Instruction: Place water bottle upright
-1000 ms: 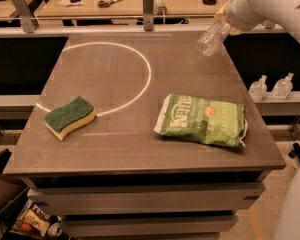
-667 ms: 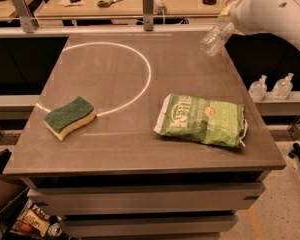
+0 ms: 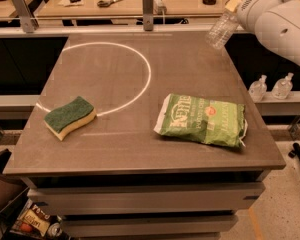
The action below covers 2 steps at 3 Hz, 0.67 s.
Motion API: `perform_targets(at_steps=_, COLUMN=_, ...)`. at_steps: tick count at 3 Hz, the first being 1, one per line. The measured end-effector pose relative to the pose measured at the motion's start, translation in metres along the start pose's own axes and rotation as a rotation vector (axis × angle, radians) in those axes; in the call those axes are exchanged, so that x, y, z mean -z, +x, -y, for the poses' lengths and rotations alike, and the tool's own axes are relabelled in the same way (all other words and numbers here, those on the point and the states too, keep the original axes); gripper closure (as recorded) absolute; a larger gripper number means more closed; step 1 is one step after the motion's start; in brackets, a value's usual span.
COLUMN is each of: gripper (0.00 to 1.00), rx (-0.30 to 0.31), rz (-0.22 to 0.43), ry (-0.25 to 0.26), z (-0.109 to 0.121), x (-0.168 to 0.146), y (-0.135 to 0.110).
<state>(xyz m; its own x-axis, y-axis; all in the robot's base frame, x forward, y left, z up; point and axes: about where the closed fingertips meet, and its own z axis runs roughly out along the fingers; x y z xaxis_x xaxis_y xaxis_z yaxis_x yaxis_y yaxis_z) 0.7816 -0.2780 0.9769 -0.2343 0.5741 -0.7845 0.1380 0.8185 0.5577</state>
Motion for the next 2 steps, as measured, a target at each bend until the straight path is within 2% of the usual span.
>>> perform_targets(at_steps=1, gripper=1.0, rx=0.041, rz=0.063, ry=-0.035, z=-0.003, x=0.008, y=-0.019)
perform_targets(at_steps=2, gripper=1.0, rx=0.129, rz=0.111, ry=-0.041, z=-0.016, x=0.017, y=-0.04)
